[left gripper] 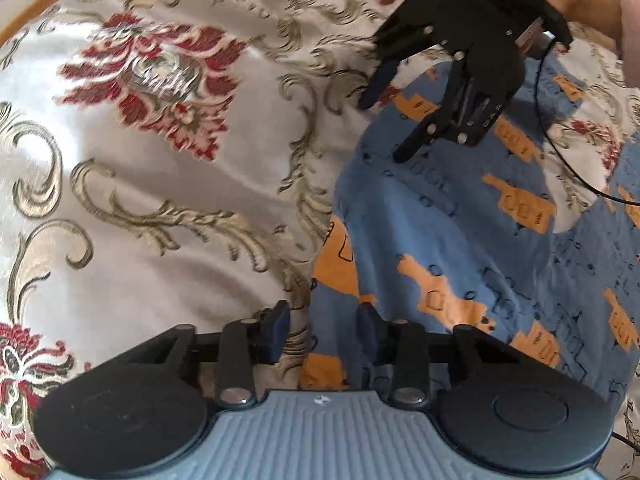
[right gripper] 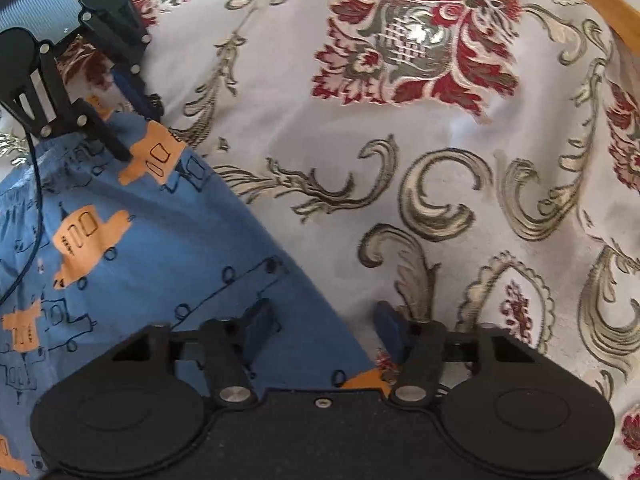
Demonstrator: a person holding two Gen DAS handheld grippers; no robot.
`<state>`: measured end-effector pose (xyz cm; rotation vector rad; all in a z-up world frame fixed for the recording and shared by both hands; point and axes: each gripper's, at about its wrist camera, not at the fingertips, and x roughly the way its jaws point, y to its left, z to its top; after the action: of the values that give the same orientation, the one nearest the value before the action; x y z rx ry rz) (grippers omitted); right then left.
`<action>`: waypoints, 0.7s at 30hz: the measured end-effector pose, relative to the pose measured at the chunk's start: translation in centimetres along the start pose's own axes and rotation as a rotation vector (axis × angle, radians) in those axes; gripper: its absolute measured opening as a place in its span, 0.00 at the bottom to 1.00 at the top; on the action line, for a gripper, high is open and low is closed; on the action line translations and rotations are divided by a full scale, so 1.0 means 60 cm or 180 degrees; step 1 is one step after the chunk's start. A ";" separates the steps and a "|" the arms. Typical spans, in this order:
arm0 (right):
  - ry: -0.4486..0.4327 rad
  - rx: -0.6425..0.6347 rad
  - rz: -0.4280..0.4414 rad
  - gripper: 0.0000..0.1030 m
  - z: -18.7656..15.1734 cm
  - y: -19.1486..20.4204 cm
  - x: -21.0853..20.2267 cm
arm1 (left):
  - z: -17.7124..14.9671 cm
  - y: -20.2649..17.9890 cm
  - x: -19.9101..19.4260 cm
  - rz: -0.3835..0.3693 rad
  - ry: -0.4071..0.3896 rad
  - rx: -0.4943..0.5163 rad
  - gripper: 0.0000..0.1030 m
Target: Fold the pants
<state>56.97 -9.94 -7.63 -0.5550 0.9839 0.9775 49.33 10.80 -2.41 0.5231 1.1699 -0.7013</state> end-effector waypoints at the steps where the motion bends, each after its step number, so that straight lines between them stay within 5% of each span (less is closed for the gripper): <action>1: 0.0001 0.0009 -0.0006 0.31 -0.002 0.000 -0.001 | 0.000 0.005 0.003 0.0015 0.0024 -0.0043 0.29; 4: -0.0020 -0.0045 -0.0048 0.10 -0.009 0.006 -0.009 | 0.005 0.017 0.005 -0.0056 0.0025 -0.0216 0.25; 7: -0.0094 -0.0108 -0.0193 0.02 -0.016 0.016 -0.018 | 0.006 0.015 0.006 -0.0031 0.0033 -0.0246 0.21; 21: -0.0561 -0.0009 -0.1060 0.01 -0.072 0.111 -0.090 | -0.009 -0.032 -0.034 0.0431 -0.0214 -0.0345 0.10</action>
<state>48.14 -12.42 -4.73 -0.6021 0.7055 0.7161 47.10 10.31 -0.69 0.4790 1.0924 -0.5324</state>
